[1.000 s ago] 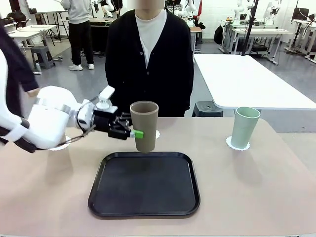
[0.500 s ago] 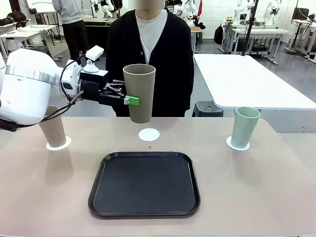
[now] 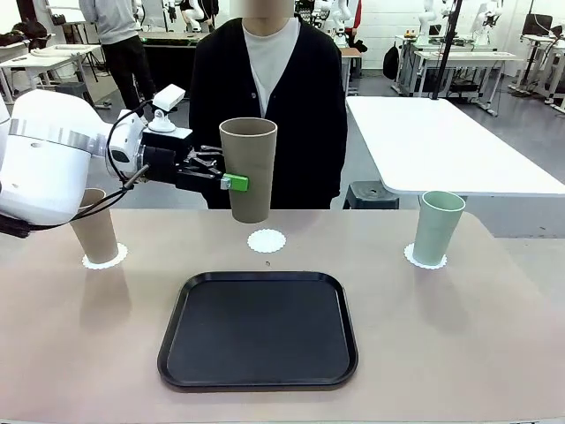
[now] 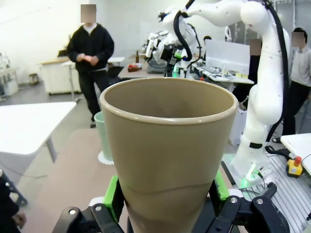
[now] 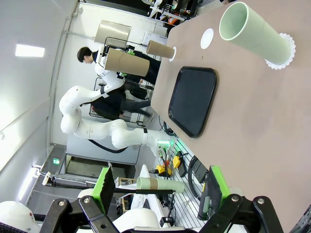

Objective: Place coasters on the table and set cups on them.
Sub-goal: Take one Reusable plastic cup from the Flat Tray and place it on a coaster set by the human.

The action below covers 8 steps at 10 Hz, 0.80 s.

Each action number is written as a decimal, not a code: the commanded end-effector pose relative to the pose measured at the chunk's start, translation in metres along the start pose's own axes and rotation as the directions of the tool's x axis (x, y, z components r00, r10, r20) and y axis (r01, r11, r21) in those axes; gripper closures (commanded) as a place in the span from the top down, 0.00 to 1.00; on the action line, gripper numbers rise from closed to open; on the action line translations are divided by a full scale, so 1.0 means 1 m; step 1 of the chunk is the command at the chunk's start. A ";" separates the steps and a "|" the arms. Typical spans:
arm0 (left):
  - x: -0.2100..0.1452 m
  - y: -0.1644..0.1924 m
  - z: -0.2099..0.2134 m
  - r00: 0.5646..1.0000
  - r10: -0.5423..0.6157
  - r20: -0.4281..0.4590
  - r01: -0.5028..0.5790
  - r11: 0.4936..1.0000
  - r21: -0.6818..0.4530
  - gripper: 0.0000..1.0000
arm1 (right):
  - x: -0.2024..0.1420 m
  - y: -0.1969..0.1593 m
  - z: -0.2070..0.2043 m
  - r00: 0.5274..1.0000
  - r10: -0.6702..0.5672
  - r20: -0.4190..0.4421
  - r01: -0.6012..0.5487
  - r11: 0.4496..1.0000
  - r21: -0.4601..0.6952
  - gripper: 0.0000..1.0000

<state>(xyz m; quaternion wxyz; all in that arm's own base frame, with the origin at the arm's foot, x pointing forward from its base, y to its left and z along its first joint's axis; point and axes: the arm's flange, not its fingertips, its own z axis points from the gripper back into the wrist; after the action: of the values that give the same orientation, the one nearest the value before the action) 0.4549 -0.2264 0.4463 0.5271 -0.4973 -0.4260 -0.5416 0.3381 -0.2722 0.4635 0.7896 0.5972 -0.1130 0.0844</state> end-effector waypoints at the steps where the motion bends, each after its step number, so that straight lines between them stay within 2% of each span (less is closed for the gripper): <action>1: 0.000 0.000 0.000 1.000 0.001 0.000 -0.001 1.000 0.000 0.87 | -0.001 0.000 0.001 1.000 -0.004 0.003 0.004 1.000 0.002 1.00; 3: -0.011 0.061 0.004 1.000 0.019 0.006 -0.019 1.000 0.024 0.87 | -0.001 0.000 0.001 1.000 -0.004 0.003 0.004 1.000 0.002 1.00; 4: -0.016 0.083 0.002 1.000 0.012 -0.017 -0.012 1.000 0.021 0.87 | -0.001 0.000 0.001 1.000 -0.004 0.003 0.004 1.000 0.002 1.00; 8: -0.031 0.150 -0.004 0.999 0.029 0.016 -0.028 0.998 -0.052 0.87 | -0.001 0.000 0.001 1.000 -0.004 0.003 0.004 1.000 0.002 1.00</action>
<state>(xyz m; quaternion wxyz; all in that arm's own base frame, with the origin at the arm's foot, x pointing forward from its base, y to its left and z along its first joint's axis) 0.5850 -0.2353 0.3984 0.5238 -0.5072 -0.4250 -0.5365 0.3379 -0.2724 0.4637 0.7896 0.5971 -0.1133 0.0843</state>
